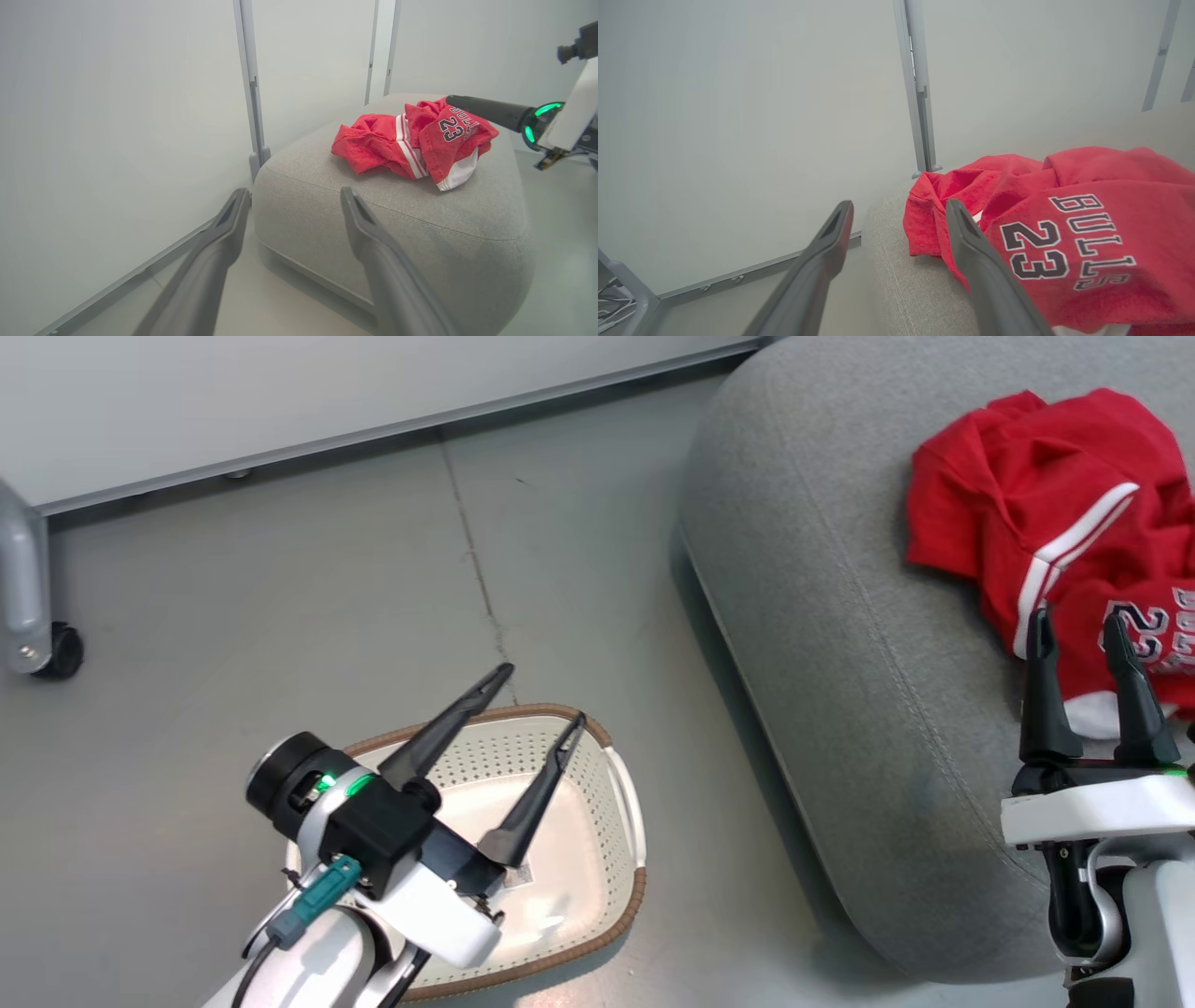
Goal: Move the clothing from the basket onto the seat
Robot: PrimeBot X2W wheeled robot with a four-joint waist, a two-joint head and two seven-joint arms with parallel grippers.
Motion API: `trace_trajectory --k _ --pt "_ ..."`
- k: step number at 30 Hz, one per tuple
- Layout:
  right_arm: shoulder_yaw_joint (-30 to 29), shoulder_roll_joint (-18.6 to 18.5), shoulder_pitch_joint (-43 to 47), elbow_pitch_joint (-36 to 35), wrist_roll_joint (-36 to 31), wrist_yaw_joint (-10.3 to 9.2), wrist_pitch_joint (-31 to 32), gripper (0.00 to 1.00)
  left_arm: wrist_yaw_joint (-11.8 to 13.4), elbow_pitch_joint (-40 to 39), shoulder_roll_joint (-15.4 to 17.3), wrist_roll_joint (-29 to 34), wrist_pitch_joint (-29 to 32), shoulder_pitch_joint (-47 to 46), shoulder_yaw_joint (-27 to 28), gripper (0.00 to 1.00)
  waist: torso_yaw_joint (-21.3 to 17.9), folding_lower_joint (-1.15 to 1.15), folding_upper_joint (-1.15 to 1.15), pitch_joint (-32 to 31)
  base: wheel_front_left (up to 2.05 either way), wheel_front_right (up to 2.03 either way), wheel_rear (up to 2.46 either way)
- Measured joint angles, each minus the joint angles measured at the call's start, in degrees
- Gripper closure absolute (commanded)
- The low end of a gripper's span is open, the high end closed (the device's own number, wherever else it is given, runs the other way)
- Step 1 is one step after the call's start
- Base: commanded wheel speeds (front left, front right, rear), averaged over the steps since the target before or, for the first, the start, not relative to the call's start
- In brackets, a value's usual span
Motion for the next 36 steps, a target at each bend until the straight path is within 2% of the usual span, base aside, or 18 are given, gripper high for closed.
trace_trajectory --k 7,18,26,36 --pt "3.2 1.0 3.1 -8.7 -3.6 0.01 1.9 0.0 4.4 0.9 -0.5 -2.9 -2.0 2.6 5.2 0.0 4.6 0.0 0.0 -1.7 0.0 0.0 0.0" --pt "6.4 1.5 6.0 -14.3 -6.4 0.01 4.4 0.0 9.5 1.3 0.0 -5.6 -3.1 8.1 14.1 0.0 10.0 0.0 0.0 -4.5 0.0 0.0 0.0" --pt "7.5 1.6 7.4 -14.9 -7.1 0.01 5.0 0.0 10.9 0.8 -0.1 -6.4 -3.2 11.6 19.0 0.0 11.4 0.0 0.0 -6.0 0.0 0.0 0.0" --pt "7.2 1.6 9.3 -15.2 -6.8 0.01 5.6 0.0 10.6 1.1 -1.5 -5.9 -3.2 13.9 21.7 0.0 12.0 0.0 0.0 -7.4 0.0 0.0 0.0"
